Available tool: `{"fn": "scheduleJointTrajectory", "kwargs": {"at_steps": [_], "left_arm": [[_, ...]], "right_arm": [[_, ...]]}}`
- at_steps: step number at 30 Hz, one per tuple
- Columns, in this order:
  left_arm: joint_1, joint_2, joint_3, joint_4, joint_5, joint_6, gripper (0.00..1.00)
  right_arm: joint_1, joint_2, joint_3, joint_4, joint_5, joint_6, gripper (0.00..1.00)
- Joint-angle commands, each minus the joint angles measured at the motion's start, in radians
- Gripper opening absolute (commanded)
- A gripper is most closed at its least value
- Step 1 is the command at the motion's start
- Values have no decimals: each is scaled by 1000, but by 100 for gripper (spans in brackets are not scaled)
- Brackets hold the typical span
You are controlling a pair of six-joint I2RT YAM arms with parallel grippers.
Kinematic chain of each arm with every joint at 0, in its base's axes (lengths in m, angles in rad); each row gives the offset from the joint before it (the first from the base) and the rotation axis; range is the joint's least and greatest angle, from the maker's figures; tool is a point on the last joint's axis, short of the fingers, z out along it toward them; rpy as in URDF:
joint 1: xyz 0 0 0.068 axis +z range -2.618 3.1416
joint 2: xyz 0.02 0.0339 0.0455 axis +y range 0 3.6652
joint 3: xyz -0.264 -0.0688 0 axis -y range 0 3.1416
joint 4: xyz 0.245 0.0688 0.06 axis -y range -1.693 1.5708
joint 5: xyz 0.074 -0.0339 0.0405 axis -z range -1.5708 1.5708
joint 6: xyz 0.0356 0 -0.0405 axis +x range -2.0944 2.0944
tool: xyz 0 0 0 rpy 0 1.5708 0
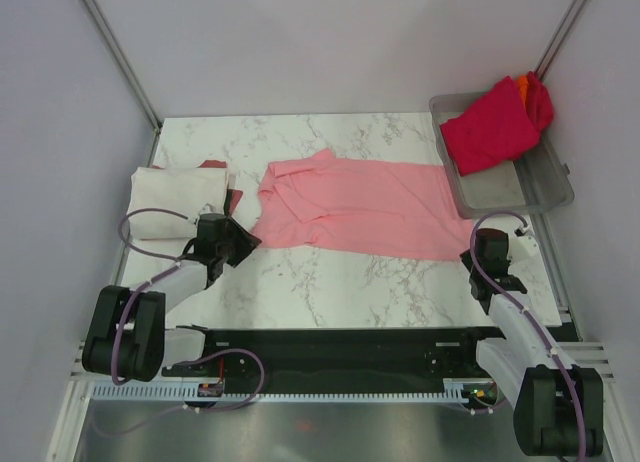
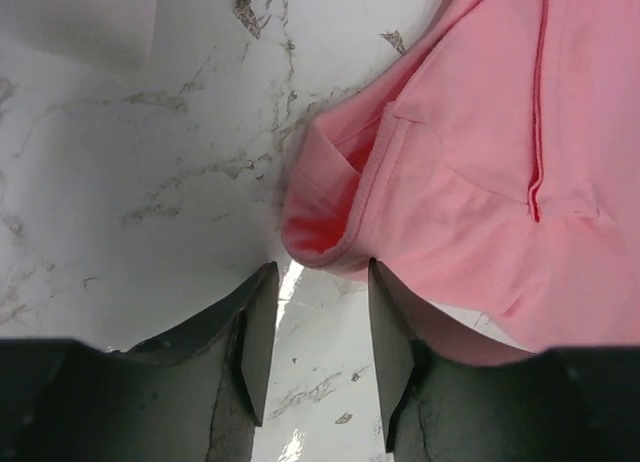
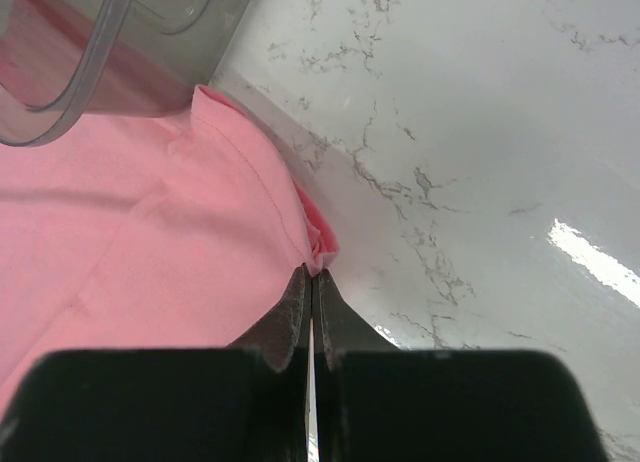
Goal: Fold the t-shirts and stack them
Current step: Fold the tshirt
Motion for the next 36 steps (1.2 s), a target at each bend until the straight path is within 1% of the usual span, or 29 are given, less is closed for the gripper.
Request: {"fn": "scheduleJointTrajectory", "kwargs": {"at_steps": [1,6,7,8,9,10,11,13,14,20,24,28,32,35,36], "left_arm": [[-6,48,33,72,-18,-37,47],[-7,75,41,94,-43,-25,38],[-7,82,44,94,-44,-17,29],[-7,88,53,94,-44,-16,24],[-7,92,58,91,-43,-12,12],[-7,97,64,88,-43,-11,10],[-7,105,73,83,-43,-9,9],[-7,106,82,73,-44,1,2],[-7,93,81,59,-76,3,2],[-4,37,75,-4,-127,20,2],[8,-3,66,-50,-141,23,2],[22,-79,43,-92,-159,23,2],[30,-147,18,-139,-160,20,2],[30,-187,-17,-127,-132,12,2],[30,-191,-23,-124,-129,12,6]], "right_arm": [[-5,-12,-3,21,0,-11,0],[-6,-18,-5,23,-6,-12,0],[-6,-16,-6,23,-8,-11,0],[-5,-15,-5,24,-6,-11,0],[-5,-13,-5,24,-6,-11,0],[-6,-12,-5,23,-9,-11,0],[-6,-12,-5,24,-9,-11,0],[-5,-16,-5,24,-8,-12,0],[-6,-18,-6,23,-9,-12,0],[-5,-32,-9,17,-9,-14,0],[-5,-38,-6,9,-12,-20,0],[-6,-44,-9,8,-12,-20,0],[-5,-42,-5,-2,-8,-15,0],[-5,-47,-3,-5,-8,-18,0],[-5,-48,-6,-5,-9,-18,0]]}}
